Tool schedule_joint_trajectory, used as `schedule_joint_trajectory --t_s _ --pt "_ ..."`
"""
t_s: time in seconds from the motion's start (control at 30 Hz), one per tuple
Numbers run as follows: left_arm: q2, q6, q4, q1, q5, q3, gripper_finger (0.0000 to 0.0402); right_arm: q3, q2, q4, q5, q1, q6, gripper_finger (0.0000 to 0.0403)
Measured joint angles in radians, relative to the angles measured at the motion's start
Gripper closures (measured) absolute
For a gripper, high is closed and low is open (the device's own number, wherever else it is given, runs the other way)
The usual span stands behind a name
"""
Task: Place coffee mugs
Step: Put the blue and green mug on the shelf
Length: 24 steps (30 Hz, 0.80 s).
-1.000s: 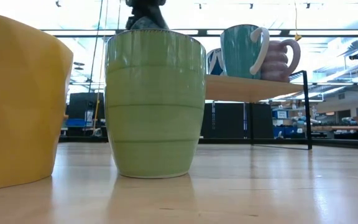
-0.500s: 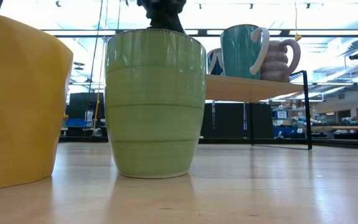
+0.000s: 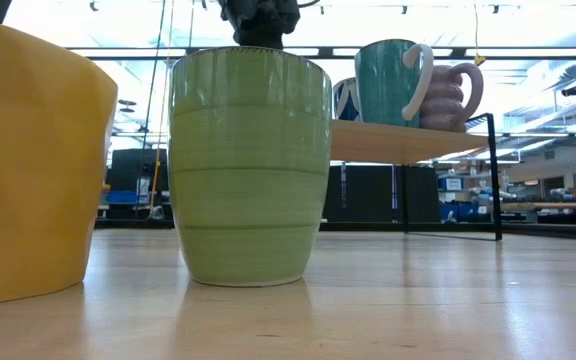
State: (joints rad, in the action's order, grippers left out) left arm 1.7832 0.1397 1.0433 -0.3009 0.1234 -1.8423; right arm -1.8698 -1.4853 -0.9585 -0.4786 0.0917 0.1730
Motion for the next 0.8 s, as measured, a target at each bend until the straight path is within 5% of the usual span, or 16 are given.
schedule_joint_trajectory --t_s 0.4,0.8 --pt "0.005 -0.073 0.015 0.003 -0.017 0.0 0.0348 0.0 0.0 0.0 0.0 0.0 0.008 0.0202" --pt "0.006 -0.078 -0.048 0.002 -0.02 0.0 0.026 0.0 0.0 0.0 -0.003 0.0 0.009 0.0202"
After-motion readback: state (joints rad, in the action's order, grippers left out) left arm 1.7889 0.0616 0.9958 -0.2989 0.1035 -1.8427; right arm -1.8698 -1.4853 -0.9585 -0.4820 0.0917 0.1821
